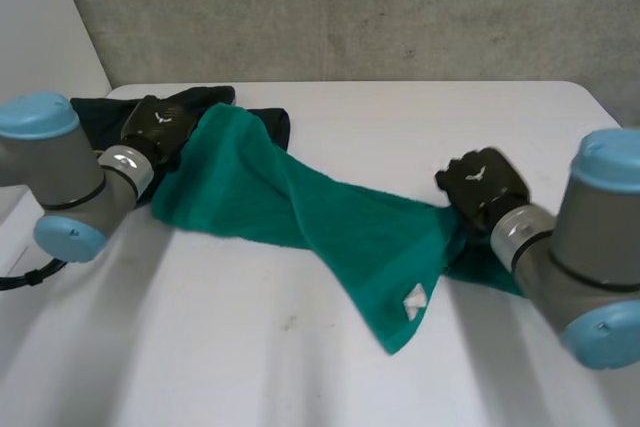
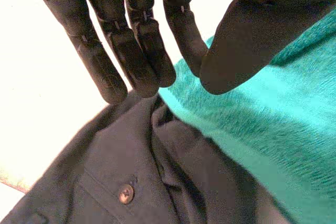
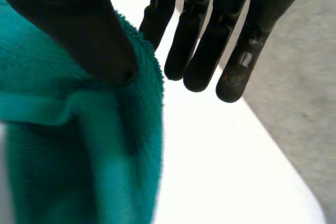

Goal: Fold the laundry.

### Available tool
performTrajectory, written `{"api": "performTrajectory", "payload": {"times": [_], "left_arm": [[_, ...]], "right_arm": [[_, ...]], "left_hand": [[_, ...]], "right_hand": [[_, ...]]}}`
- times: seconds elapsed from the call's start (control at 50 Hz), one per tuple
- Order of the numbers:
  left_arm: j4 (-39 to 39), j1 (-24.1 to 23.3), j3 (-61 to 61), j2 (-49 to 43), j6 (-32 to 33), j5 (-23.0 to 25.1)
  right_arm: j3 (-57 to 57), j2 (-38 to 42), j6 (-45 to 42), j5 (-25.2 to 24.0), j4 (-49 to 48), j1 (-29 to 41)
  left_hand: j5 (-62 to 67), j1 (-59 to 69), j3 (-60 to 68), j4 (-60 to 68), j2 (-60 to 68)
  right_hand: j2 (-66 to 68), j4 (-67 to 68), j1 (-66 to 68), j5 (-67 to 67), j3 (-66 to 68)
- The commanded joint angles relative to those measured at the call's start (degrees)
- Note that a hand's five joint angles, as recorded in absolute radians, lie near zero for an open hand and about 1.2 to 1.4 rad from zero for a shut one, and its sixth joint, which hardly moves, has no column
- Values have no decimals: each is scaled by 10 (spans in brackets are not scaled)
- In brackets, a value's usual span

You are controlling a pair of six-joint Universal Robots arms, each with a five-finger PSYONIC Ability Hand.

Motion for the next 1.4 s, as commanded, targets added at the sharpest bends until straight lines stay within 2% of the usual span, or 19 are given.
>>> {"api": "performTrajectory", "payload": {"times": [0.02, 0.08, 0.12, 0.14, 0.26, 0.36, 0.4, 0.44, 0.46, 0.48, 0.5, 0.58, 0.7, 0.88, 0.96, 1.06, 1.1, 1.28, 1.4], "left_arm": [[-48, -15, -162, 148, -10, 0], [-45, -21, -206, 176, -11, 0], [-45, -26, -217, 179, -11, 1], [-44, -31, -225, 179, -11, 0], [-41, -36, -226, 175, -13, -1], [-41, -57, -232, 150, -12, 0], [-41, -68, -231, 140, -13, 0], [-41, -79, -229, 130, -12, 0], [-41, -79, -228, 129, -13, 0], [-41, -80, -228, 128, -13, 0], [-41, -79, -227, 128, -13, 0], [-41, -81, -223, 117, -12, 0], [-40, -83, -198, 78, -12, 0], [-21, -78, -138, 14, -10, -6], [-6, -77, -124, 5, -10, -6], [19, -80, -122, 10, -11, -8], [23, -86, -123, 10, -11, -9], [17, -108, -186, 93, -11, -20], [12, -110, -264, 173, -9, -17]], "right_arm": [[-56, -39, -19, -6, 105, -68], [-95, -38, -30, -7, 146, -109], [-125, -24, -37, -6, 159, -125], [-135, -14, -41, -6, 160, -125], [-215, 60, -72, 7, 162, -125], [-253, 95, -63, 8, 159, -125], [-263, 104, -54, 13, 158, -125], [-269, 109, -47, 20, 157, -125], [-271, 113, -43, 26, 155, -125], [-274, 116, -36, 39, 151, -125], [-274, 117, -33, 47, 151, -125], [-269, 111, -17, 77, 137, -125], [-228, 86, -6, 77, 137, -127], [-101, 23, -5, 20, 136, -131], [-46, -15, -5, -11, 136, -133], [9, -57, -2, -39, 142, -132], [24, -67, 11, -44, 144, -131], [41, -66, 128, -55, 165, -130], [37, -35, 168, -76, 105, -127]], "left_hand": [[140, 134, 119, 114, 116], [117, 110, 96, 90, 93], [-116, -122, -137, -142, -140], [-282, -288, -303, -308, -306], [-295, -302, -317, -322, -319], [-319, -325, -340, -345, -343], [-319, -325, -340, -345, -343], [-317, -324, -338, -344, -341], [-317, -324, -338, -344, -341], [-315, -322, -337, -342, -340], [-312, -319, -333, -339, -336], [-309, -315, -330, -335, -333], [-290, -297, -312, -317, -315], [-226, -233, -248, -253, -251], [-136, -142, -157, -162, -160], [140, 133, 118, 113, 115], [140, 134, 119, 114, 116], [140, 134, 119, 114, 116], [140, 134, 119, 114, 116]], "right_hand": [[128, 121, 245, 132, 129], [128, 121, 245, 132, 129], [128, 121, 245, 132, 129], [128, 121, 245, 132, 129], [128, 121, 245, 132, 129], [128, 121, 245, 132, 129], [73, 67, 190, 78, 74], [-101, -108, 16, -97, -100], [-249, -255, -132, -244, -248], [-507, -513, -390, -502, -506], [-572, -579, -455, -568, -571], [-572, -579, -455, -568, -571], [-572, -579, -455, -568, -571], [-572, -579, -455, -568, -571], [-572, -579, -455, -568, -571], [-572, -579, -455, -568, -571], [-572, -579, -455, -568, -571], [-572, -579, -455, -568, -571], [-572, -579, -455, -568, -571]]}}
